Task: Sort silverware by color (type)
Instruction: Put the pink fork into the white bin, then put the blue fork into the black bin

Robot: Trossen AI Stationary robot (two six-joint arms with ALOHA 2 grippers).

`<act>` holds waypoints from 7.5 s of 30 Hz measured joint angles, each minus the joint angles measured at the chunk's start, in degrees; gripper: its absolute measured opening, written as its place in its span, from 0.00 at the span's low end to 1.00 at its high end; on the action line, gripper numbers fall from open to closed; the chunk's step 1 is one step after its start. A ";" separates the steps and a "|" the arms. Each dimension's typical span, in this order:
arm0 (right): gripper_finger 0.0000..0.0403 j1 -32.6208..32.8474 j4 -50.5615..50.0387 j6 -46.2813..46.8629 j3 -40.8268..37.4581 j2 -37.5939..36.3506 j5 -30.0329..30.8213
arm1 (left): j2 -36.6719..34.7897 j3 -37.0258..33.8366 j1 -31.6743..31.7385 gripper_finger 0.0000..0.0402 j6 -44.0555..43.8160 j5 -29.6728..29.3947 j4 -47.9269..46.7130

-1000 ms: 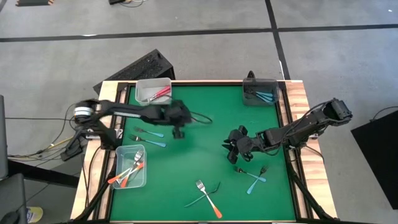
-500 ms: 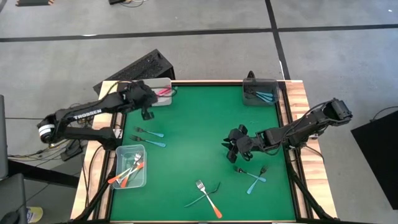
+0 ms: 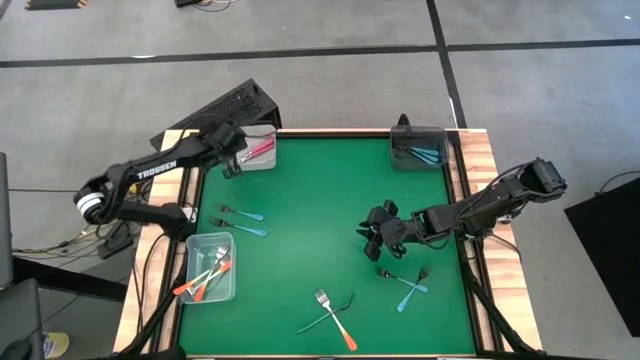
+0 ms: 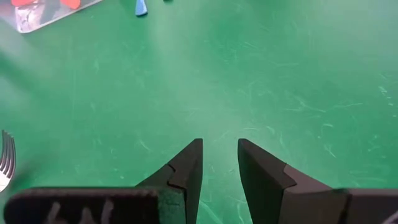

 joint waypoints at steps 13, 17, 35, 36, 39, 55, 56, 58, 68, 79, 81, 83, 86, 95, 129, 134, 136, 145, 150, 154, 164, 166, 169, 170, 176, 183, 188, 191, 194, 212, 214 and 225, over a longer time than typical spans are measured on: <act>0.32 -0.82 0.54 0.00 0.00 0.00 -0.04 | -0.70 0.01 0.49 0.40 -0.64 -3.30 1.02; 0.32 -1.64 1.22 0.02 0.00 0.02 -0.06 | -3.79 0.02 -2.44 0.44 -3.50 -6.34 -0.70; 0.29 -4.52 7.01 -0.02 0.04 0.04 -3.06 | -8.83 0.07 -31.51 0.45 -24.95 22.32 -15.50; 0.29 -4.49 6.85 -0.02 0.04 0.04 -3.17 | -7.49 0.05 -32.14 0.45 -25.74 22.28 -16.51; 0.29 -4.35 6.72 -0.73 0.04 0.04 -3.17 | -3.32 0.06 -33.26 0.45 -27.77 22.14 -18.27; 0.29 -4.33 -0.91 -0.51 0.04 0.04 -2.93 | 7.87 -3.08 -32.97 0.45 -30.89 18.23 -17.81; 0.29 -4.29 -1.07 -0.18 0.04 0.04 -2.88 | 7.75 -3.05 -32.97 0.45 -30.96 18.04 -17.72; 0.29 -4.28 -0.94 0.00 0.04 0.04 -2.86 | 7.60 -2.91 -32.97 0.45 -30.98 17.82 -17.33; 0.30 -3.58 -0.88 0.02 0.04 0.04 -2.71 | 10.70 -2.91 -32.75 0.45 -31.81 19.53 -17.19; 0.30 -2.52 -0.66 0.02 0.04 0.04 -1.95 | 21.35 -1.92 -31.59 0.45 -29.85 17.63 -16.84; 0.30 -2.17 -0.68 0.02 0.04 0.04 -1.47 | 21.72 -1.92 -31.75 0.44 -27.81 17.83 -16.02; 0.30 -1.99 -0.91 0.00 0.03 0.04 -1.42 | 21.57 -1.99 -31.81 0.42 -26.16 18.51 -15.58; 0.30 -1.68 -1.07 0.00 0.02 0.04 -1.42 | 20.21 -2.52 -31.79 0.31 -25.50 20.04 -14.98; 0.30 -1.75 0.14 0.02 0.02 0.04 -1.44 | 14.79 -2.63 -31.60 0.02 -27.26 19.49 -10.38; 0.56 -8.71 49.22 -11.81 0.04 11.39 -2.90 | 17.70 0.92 -50.10 0.00 -21.89 -2.74 59.46; 0.52 -9.63 51.66 -15.29 0.07 11.39 -2.93 | 20.81 0.82 -50.30 0.00 -20.71 -1.68 62.33; 0.49 -10.10 52.03 -15.55 0.11 11.39 -2.93 | 21.91 0.81 -50.30 0.00 -19.26 -0.33 64.57; 0.20 -10.56 50.91 -15.83 0.11 11.39 -3.12 | 22.56 0.81 -50.30 0.00 -18.02 2.27 66.73; 0.04 -10.49 50.31 -18.98 0.09 11.39 -2.82 | 22.53 0.81 -50.28 0.01 -18.94 4.27 65.96; 0.04 -10.35 48.59 -19.12 0.03 10.92 -3.42 | 22.43 0.81 -50.19 0.03 -18.87 9.42 64.85; 0.04 -9.83 5.60 -23.89 6.93 -0.40 13.62 | 22.21 0.85 -50.34 0.17 -20.16 8.19 57.97; 0.04 -10.01 -5.03 -25.31 9.61 -1.83 19.88 | 22.21 0.85 -50.33 0.19 -20.23 8.01 57.42; 0.04 -11.80 -19.28 -25.55 12.67 -3.07 27.74 | 22.21 0.85 -50.35 0.20 -20.96 7.99 57.37; 0.04 -12.67 -22.22 -25.51 13.33 -3.34 29.10 | 22.21 0.85 -50.35 0.20 -21.24 7.97 57.19; 0.04 -20.73 -31.38 -25.33 13.75 -4.44 30.23 | 22.21 0.85 -50.95 0.20 -21.67 7.92 55.64; 0.04 -30.54 -33.33 -27.30 13.75 -4.52 33.07 | 22.21 0.85 -51.00 0.20 -21.87 7.65 54.98; 0.09 -36.88 -33.47 -28.77 13.75 -4.50 32.99 | 22.21 0.85 -51.00 0.20 -24.05 5.76 54.81; 0.21 -40.35 -33.05 -29.98 13.75 -4.50 29.92 | 22.21 0.85 -51.00 0.20 -24.85 4.52 54.42; 0.35 -43.40 -32.61 -30.06 13.75 -4.50 27.08 | 22.21 0.85 -51.00 0.20 -25.33 4.32 54.32; 0.50 -42.65 -24.84 -30.76 10.33 -4.44 13.29 | 22.21 0.85 -51.00 0.20 -27.25 4.05 51.67; 0.48 -41.84 -22.73 -28.89 8.67 -4.44 13.08 | 22.21 0.85 -51.00 0.20 -27.45 4.03 51.32; 0.44 -31.03 -22.08 -14.18 4.00 -4.44 11.98 | 21.78 0.85 -51.00 0.20 -27.51 3.90 44.28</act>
